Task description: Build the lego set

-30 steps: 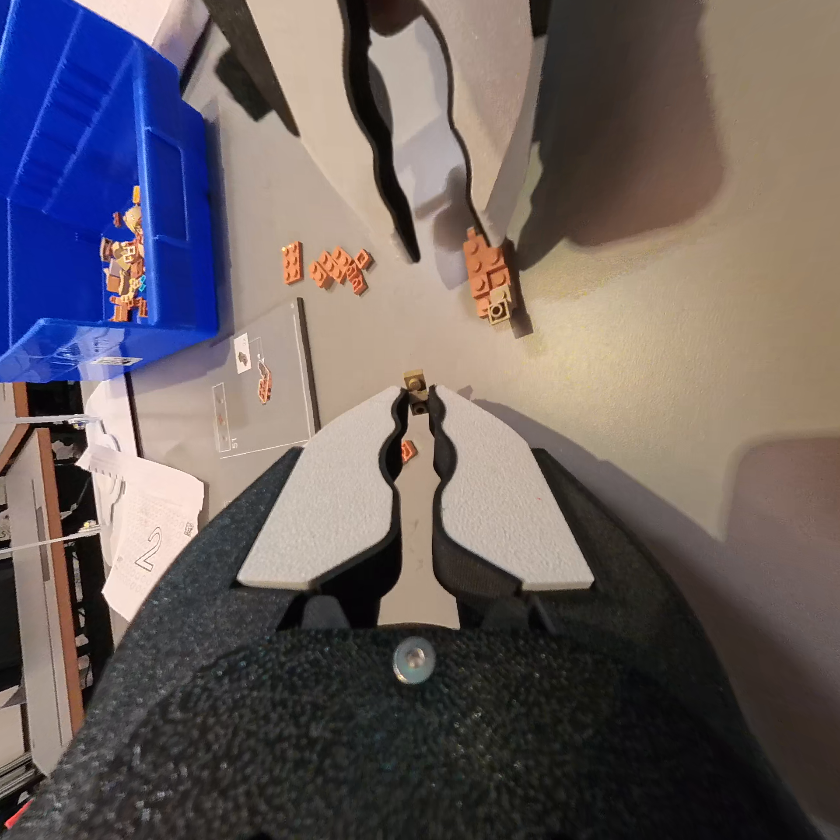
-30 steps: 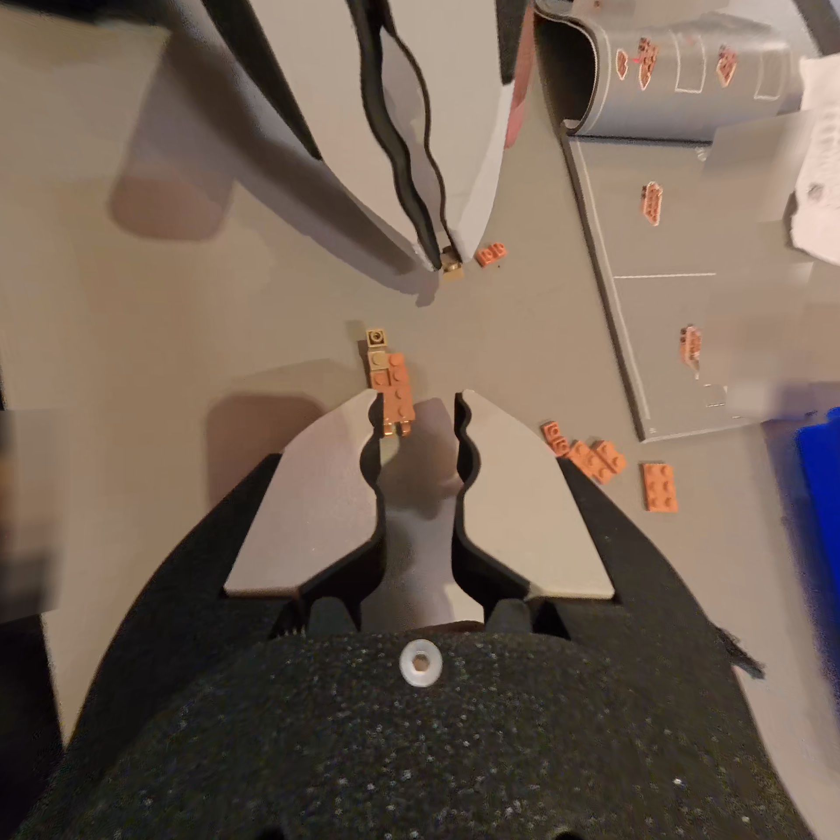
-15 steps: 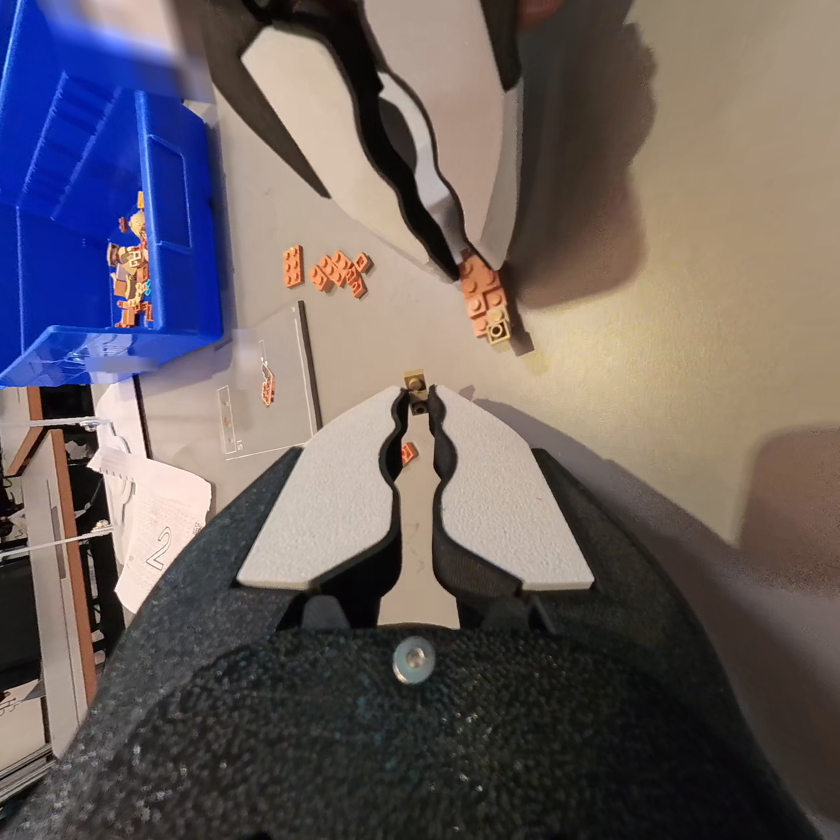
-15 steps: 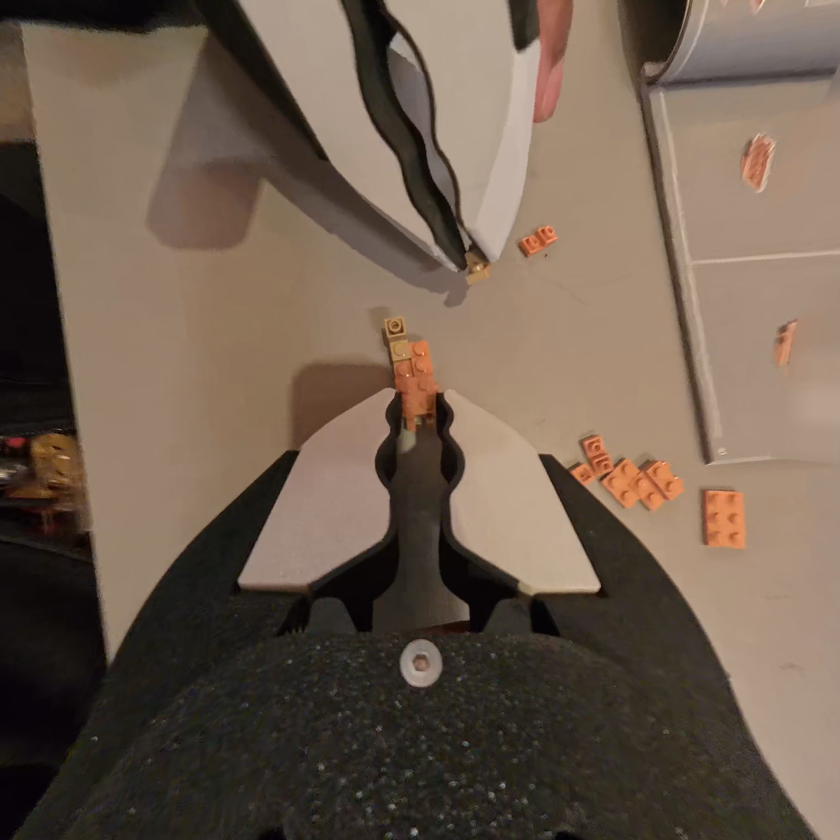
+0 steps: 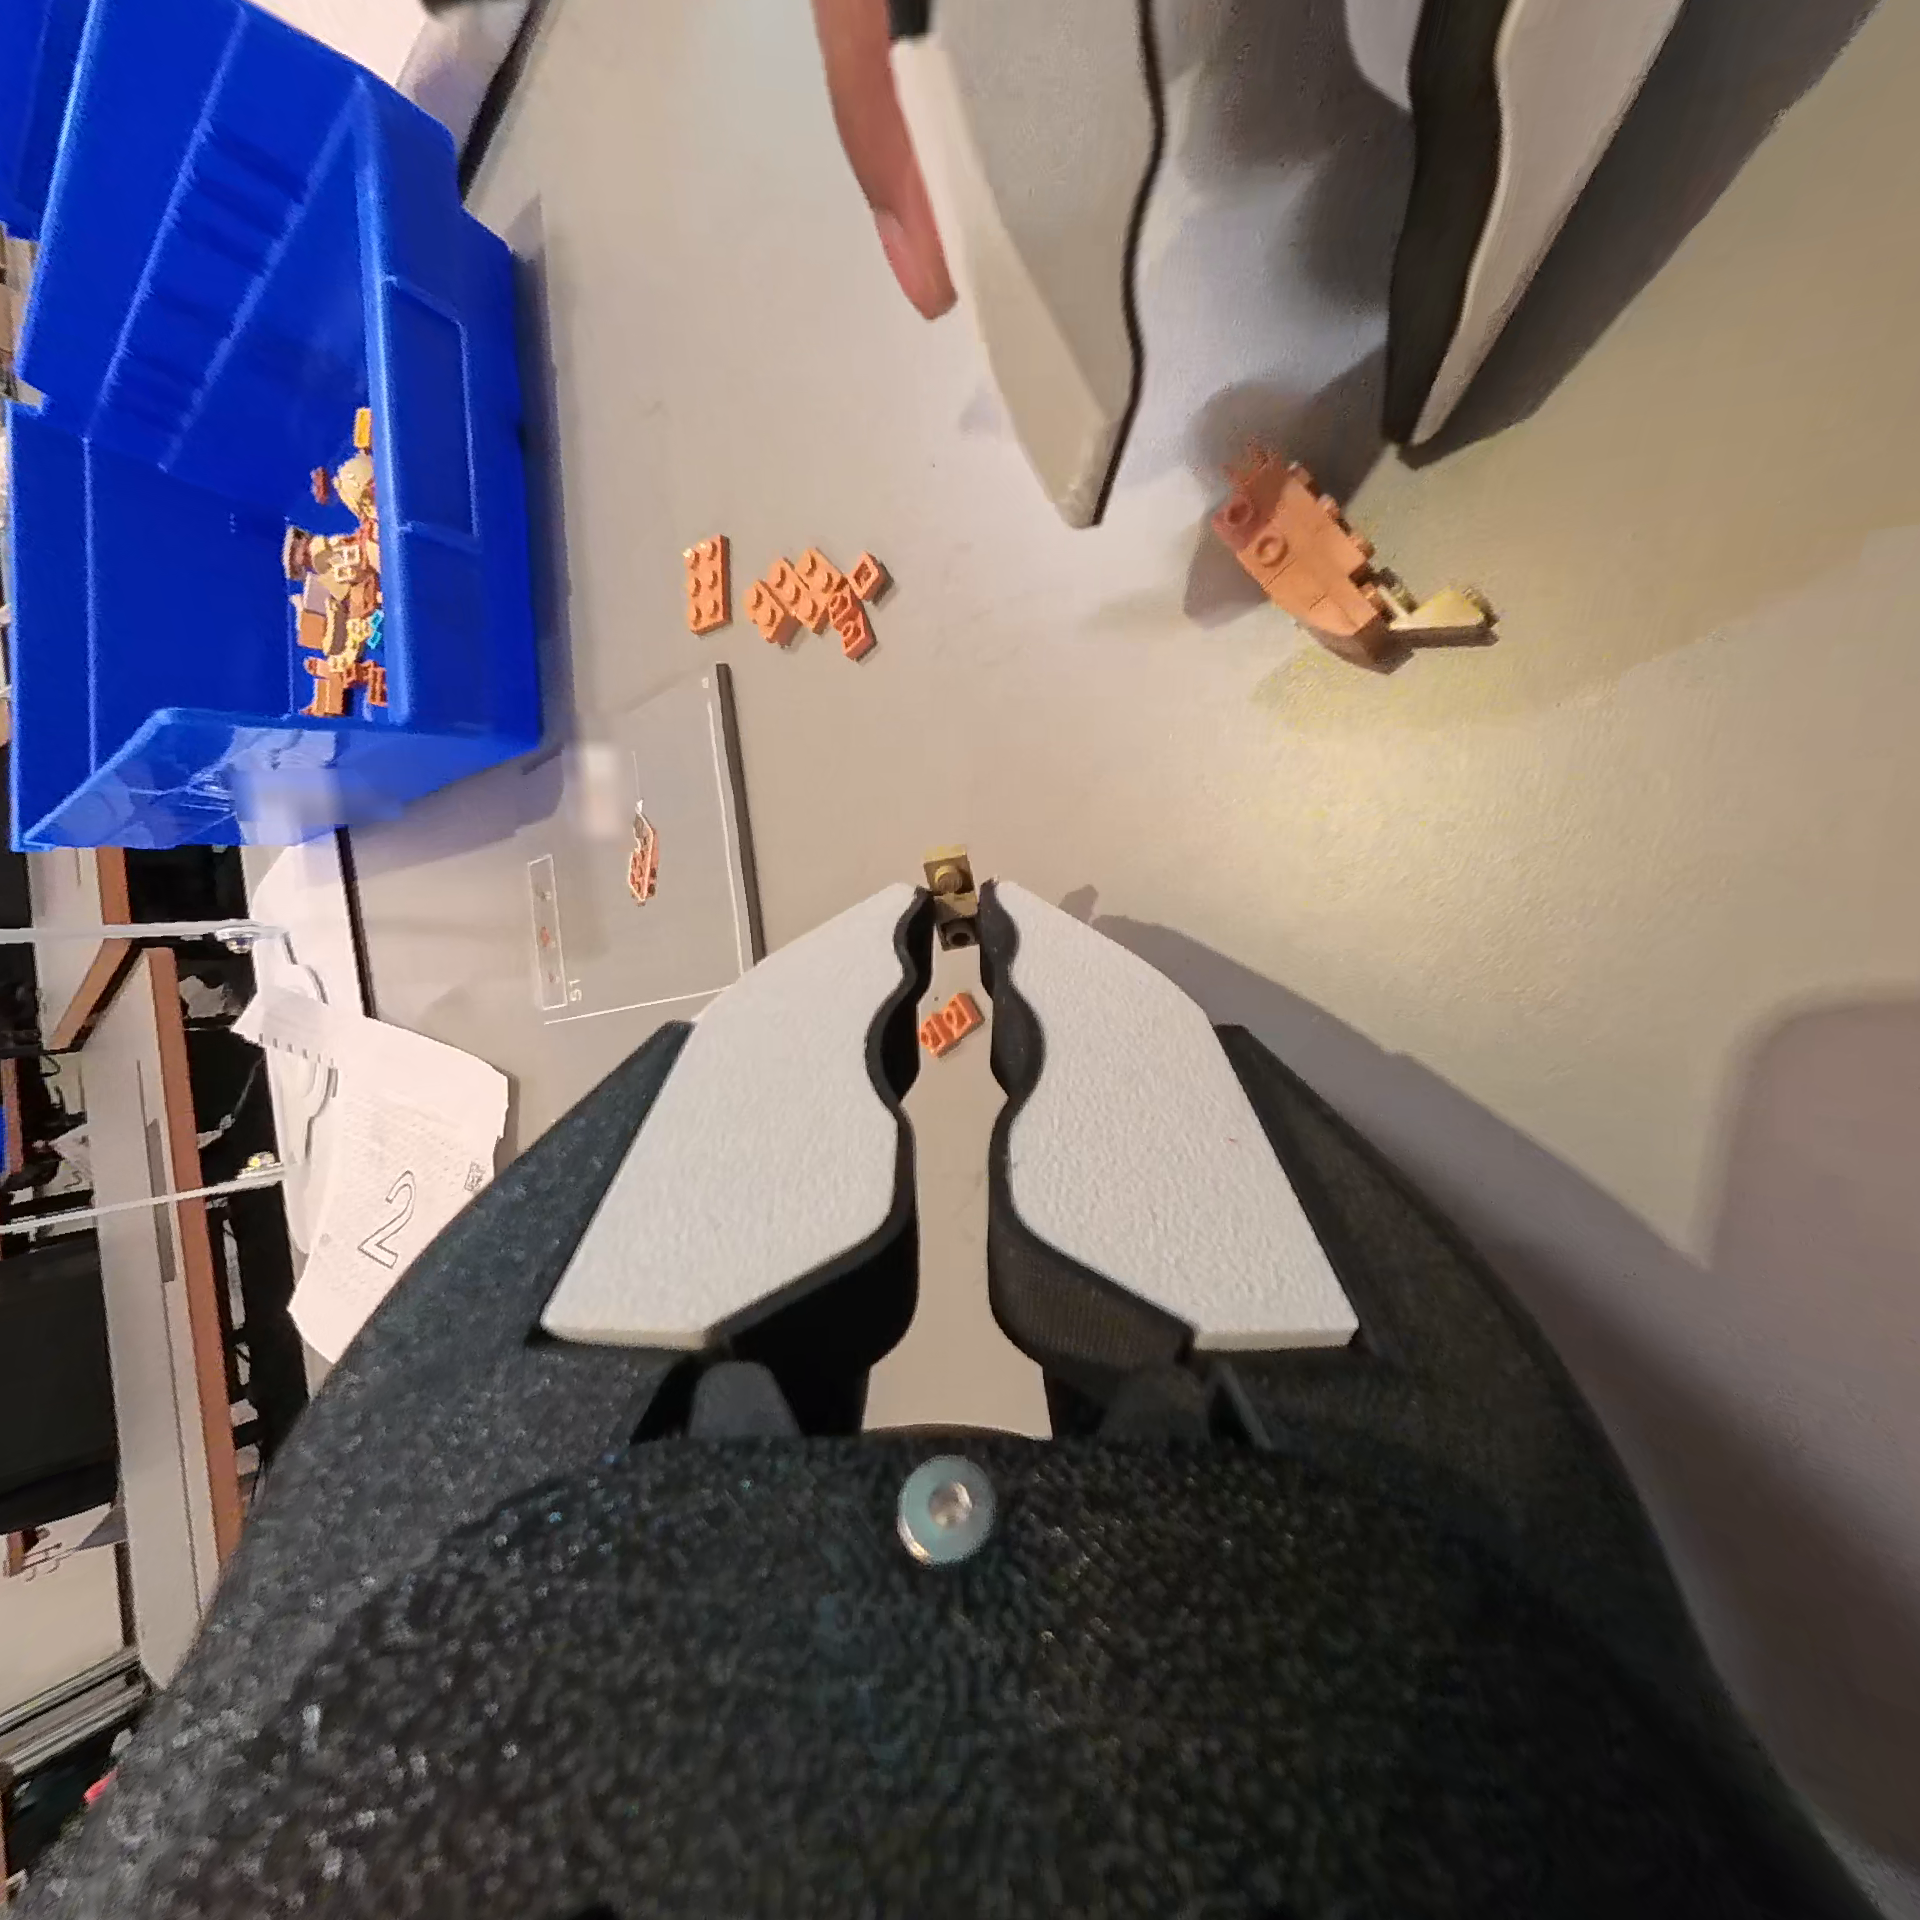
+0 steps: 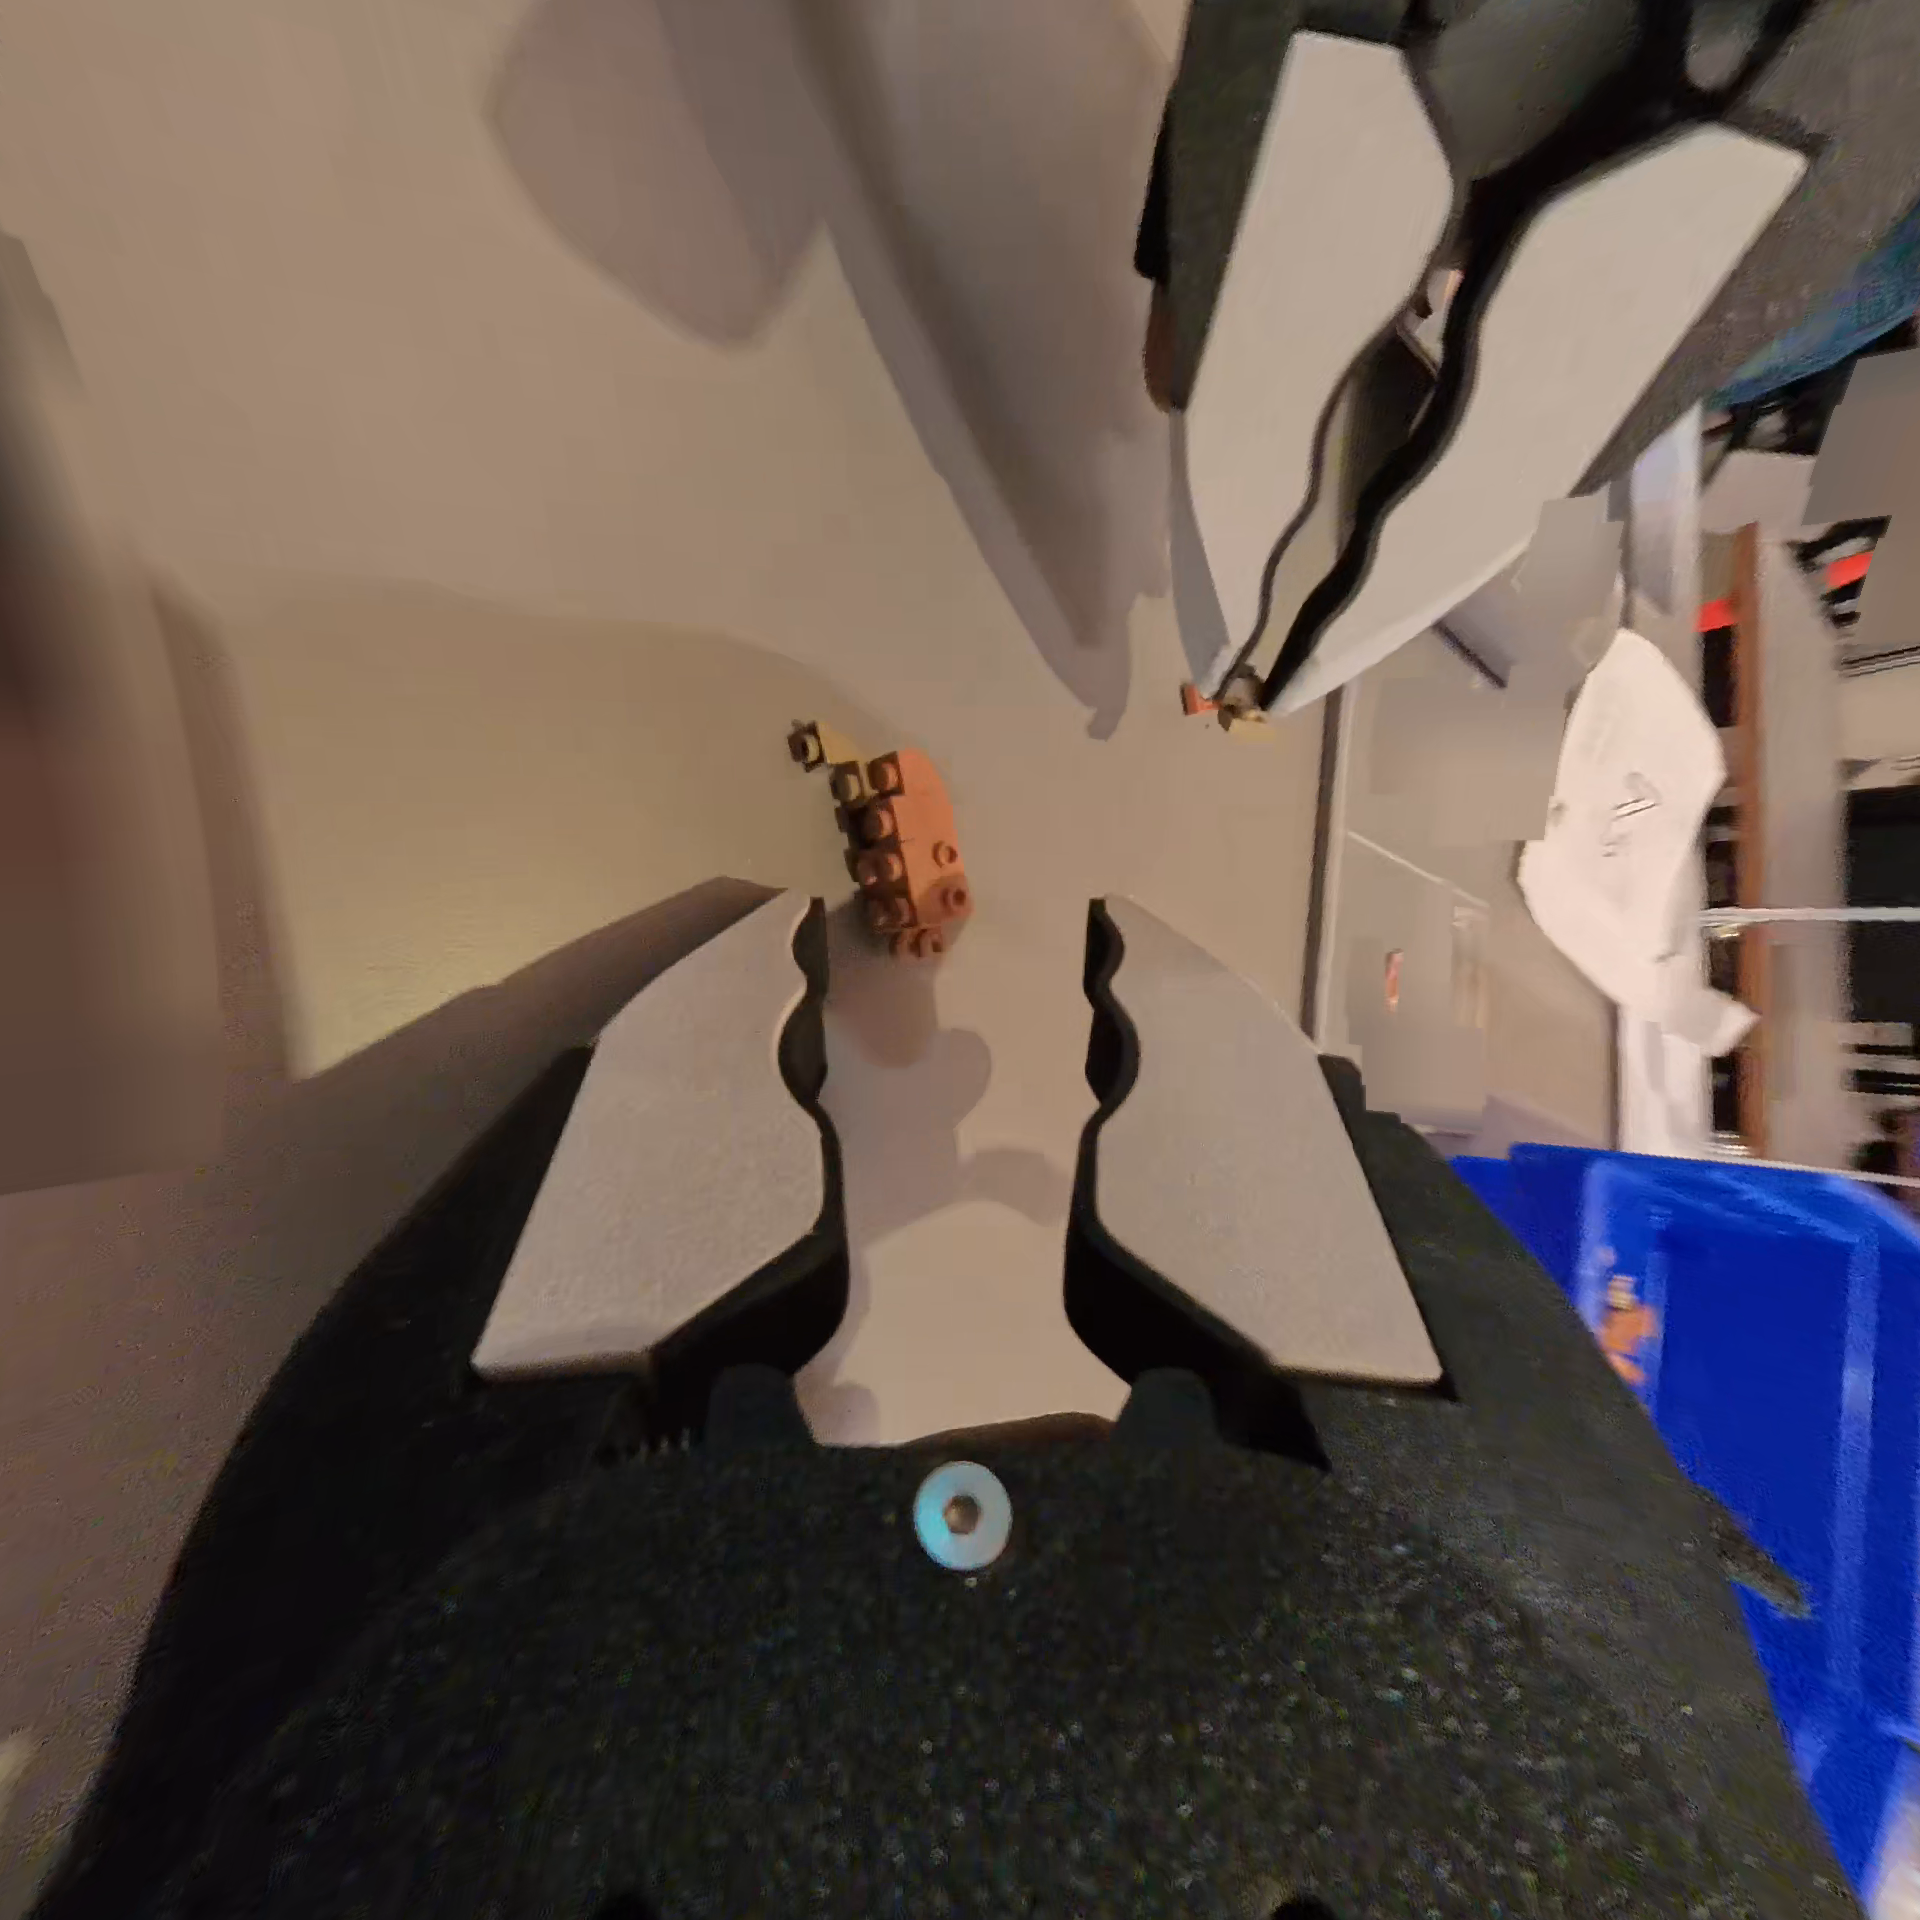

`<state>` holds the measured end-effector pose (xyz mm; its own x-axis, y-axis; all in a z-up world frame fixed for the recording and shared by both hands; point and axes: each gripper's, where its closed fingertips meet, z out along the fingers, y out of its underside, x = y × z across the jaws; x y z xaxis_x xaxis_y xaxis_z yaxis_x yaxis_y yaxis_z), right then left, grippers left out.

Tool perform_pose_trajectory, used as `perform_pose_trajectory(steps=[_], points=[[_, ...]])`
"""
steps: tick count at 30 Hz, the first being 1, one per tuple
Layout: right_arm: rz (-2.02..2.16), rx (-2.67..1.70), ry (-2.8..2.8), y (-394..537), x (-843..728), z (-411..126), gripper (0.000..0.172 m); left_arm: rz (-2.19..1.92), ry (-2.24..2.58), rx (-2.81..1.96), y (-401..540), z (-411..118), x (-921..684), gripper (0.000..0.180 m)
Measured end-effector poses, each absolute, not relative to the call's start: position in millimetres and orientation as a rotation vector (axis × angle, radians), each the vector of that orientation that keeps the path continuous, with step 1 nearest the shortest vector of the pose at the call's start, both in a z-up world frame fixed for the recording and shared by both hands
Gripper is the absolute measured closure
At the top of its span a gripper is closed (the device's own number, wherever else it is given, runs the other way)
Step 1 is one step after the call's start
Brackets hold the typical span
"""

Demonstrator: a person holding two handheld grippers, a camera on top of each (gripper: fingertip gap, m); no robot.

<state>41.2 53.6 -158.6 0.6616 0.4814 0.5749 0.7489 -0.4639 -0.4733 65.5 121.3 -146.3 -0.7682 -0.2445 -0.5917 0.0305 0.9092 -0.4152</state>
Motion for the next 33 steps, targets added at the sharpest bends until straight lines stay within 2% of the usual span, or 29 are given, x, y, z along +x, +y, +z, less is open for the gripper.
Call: perform_pose_trajectory(steps=[4, 8, 9, 10, 11, 16, 19, 26, 33], points=[[-0.185, -2.187, -0.858, 55.7, 36.2, -154.3, 0.128, -0.558, 2.395, -0.136, 117.7, -145.0, 63.6, 0.173], [-0.109, -2.242, -0.891, 62.5, 39.1, -167.7, 0.131, -0.582, 2.393, -0.103, 113.6, -143.5, 60.9, 0.172], [-0.112, -2.259, -0.903, 63.7, 39.9, -171.9, 0.134, -0.584, 2.392, -0.102, 113.3, -143.4, 60.8, 0.173], [-0.118, -2.266, -0.895, 66.2, 41.0, -173.6, 0.146, -0.583, 2.391, -0.104, 113.5, -143.5, 61.2, 0.172], [-0.135, -2.278, -0.859, 70.1, 44.8, -173.8, 0.152, -0.58, 2.388, -0.106, 114.1, -143.7, 61.8, 0.172], [-0.168, -2.335, -0.682, 83.3, 68.8, -173.1, 0.151, -0.574, 2.37, -0.117, 116.7, -144.1, 65.4, 0.172], [-0.094, -2.297, -0.612, 87.5, 71.4, -162.4, 0.141, -0.584, 2.342, -0.123, 116.1, -142.0, 68.6, 0.173], [0.3, -2.189, -0.251, 110.6, 77.3, -132.7, 0.147, -0.518, 2.174, -0.139, 122.0, -128.3, 86.8, 0.173], [0.41, -2.082, -0.128, 117.2, 85.6, -123.1, 0.151, -0.413, 2.066, -0.079, 121.4, -123.2, 95.1, 0.173]])
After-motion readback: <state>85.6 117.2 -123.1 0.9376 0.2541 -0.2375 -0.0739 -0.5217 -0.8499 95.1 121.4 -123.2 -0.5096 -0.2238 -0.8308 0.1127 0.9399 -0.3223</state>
